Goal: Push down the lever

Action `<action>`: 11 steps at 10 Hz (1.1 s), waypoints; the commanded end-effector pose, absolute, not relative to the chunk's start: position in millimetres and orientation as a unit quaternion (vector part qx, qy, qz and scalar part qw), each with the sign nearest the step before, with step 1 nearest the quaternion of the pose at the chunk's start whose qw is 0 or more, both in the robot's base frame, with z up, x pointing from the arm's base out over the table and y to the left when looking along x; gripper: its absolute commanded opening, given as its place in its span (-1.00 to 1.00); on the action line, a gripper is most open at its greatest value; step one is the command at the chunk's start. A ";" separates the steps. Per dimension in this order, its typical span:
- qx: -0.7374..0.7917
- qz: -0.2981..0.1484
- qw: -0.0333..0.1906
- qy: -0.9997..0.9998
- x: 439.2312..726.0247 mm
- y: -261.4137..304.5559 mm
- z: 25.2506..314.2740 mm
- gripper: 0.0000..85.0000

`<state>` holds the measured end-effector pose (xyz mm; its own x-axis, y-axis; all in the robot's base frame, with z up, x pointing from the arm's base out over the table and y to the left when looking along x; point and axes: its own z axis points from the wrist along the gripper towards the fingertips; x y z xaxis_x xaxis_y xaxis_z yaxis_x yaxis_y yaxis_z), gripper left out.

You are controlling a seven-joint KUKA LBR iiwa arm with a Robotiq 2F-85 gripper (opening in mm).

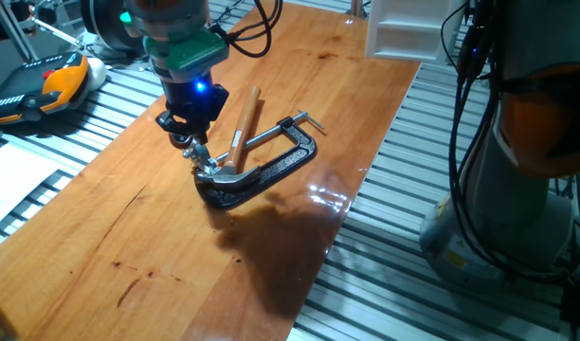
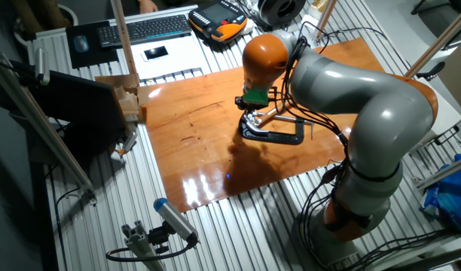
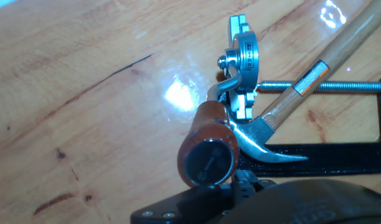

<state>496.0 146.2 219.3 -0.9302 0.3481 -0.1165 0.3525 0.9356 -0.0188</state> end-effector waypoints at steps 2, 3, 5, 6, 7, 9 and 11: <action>0.123 0.011 0.053 0.991 496.0 146.0 219.3 -1.00; 0.103 0.016 0.053 0.993 496.0 146.0 219.3 -1.00; 0.082 0.009 0.065 0.995 496.0 146.0 219.3 -1.00; 0.062 0.001 0.067 0.996 496.0 146.0 219.3 -1.00; 0.042 -0.012 0.067 0.997 496.0 146.0 219.3 -1.00; -0.001 -0.004 0.062 0.998 496.0 146.0 219.3 -1.00; 0.064 0.011 0.066 0.996 496.0 146.0 219.3 -1.00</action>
<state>495.9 146.2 219.3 -0.9874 0.0900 -0.1304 0.0867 0.9958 0.0311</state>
